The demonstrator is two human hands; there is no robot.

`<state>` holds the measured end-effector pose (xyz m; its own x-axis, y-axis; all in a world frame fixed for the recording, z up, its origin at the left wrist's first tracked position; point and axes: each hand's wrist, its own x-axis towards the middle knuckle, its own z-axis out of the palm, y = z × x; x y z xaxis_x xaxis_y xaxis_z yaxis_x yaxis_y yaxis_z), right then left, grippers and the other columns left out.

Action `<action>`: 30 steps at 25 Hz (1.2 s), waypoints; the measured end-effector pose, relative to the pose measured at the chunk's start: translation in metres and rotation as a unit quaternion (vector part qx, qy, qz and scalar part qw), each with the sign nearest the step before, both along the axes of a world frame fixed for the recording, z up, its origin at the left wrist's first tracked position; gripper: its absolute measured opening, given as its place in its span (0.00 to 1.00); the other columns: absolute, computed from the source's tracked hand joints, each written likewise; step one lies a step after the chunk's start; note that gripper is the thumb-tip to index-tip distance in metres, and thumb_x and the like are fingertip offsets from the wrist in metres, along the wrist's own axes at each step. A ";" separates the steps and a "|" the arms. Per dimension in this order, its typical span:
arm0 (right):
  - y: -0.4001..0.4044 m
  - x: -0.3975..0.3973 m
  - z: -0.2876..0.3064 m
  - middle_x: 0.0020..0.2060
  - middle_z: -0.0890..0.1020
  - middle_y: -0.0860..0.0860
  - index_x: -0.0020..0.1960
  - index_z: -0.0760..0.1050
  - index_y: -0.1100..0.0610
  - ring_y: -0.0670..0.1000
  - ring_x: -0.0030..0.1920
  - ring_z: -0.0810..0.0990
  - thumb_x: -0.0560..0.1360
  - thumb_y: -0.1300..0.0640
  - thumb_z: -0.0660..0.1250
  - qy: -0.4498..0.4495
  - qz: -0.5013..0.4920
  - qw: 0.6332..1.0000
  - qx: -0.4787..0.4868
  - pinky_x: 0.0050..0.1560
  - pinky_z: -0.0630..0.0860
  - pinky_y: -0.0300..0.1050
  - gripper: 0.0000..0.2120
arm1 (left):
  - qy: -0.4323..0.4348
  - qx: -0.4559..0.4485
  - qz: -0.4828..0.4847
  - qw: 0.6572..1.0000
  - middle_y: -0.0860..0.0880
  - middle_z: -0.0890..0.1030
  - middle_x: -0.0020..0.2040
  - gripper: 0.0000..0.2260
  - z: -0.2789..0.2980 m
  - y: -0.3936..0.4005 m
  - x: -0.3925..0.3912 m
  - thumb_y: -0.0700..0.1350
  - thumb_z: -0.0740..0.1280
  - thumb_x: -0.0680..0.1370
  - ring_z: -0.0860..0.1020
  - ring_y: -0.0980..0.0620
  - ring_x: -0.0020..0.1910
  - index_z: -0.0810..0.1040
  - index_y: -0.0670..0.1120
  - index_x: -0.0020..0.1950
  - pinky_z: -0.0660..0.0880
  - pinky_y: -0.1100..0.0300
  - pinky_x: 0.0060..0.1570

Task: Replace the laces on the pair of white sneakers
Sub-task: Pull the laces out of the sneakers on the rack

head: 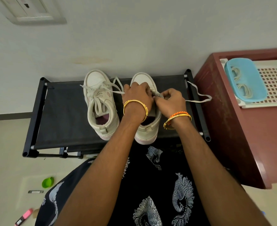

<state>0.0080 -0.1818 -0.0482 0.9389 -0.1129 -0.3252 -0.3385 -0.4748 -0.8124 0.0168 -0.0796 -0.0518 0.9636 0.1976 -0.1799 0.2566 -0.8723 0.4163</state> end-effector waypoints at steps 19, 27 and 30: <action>0.002 0.000 -0.001 0.40 0.76 0.52 0.46 0.71 0.57 0.44 0.34 0.72 0.73 0.60 0.67 0.005 0.002 1.000 -0.002 0.25 0.66 0.28 0.05 | -0.027 -0.175 0.069 0.982 0.49 0.80 0.47 0.05 -0.002 0.014 0.001 0.47 0.66 0.76 0.76 0.52 0.45 0.80 0.48 0.48 0.73 0.60 0.47; 0.005 -0.001 -0.001 0.42 0.77 0.53 0.46 0.71 0.57 0.46 0.37 0.74 0.73 0.60 0.68 0.000 0.006 1.000 -0.003 0.32 0.69 0.34 0.06 | -0.006 -0.117 0.079 0.990 0.47 0.83 0.51 0.09 0.003 0.005 0.001 0.46 0.66 0.77 0.78 0.49 0.52 0.83 0.45 0.52 0.75 0.55 0.54; 0.006 -0.001 0.000 0.41 0.77 0.53 0.46 0.71 0.57 0.48 0.40 0.75 0.74 0.61 0.68 -0.003 0.008 1.000 -0.004 0.33 0.70 0.34 0.06 | 0.011 -0.125 0.082 0.989 0.47 0.82 0.50 0.09 0.004 0.007 0.001 0.47 0.66 0.77 0.78 0.48 0.52 0.83 0.44 0.50 0.74 0.52 0.57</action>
<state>0.0066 -0.1761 -0.0483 0.9423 -0.1013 -0.3191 -0.3267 -0.4865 -0.8103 0.0177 -0.0722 -0.0479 0.9175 0.2971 -0.2643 0.3976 -0.6888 0.6062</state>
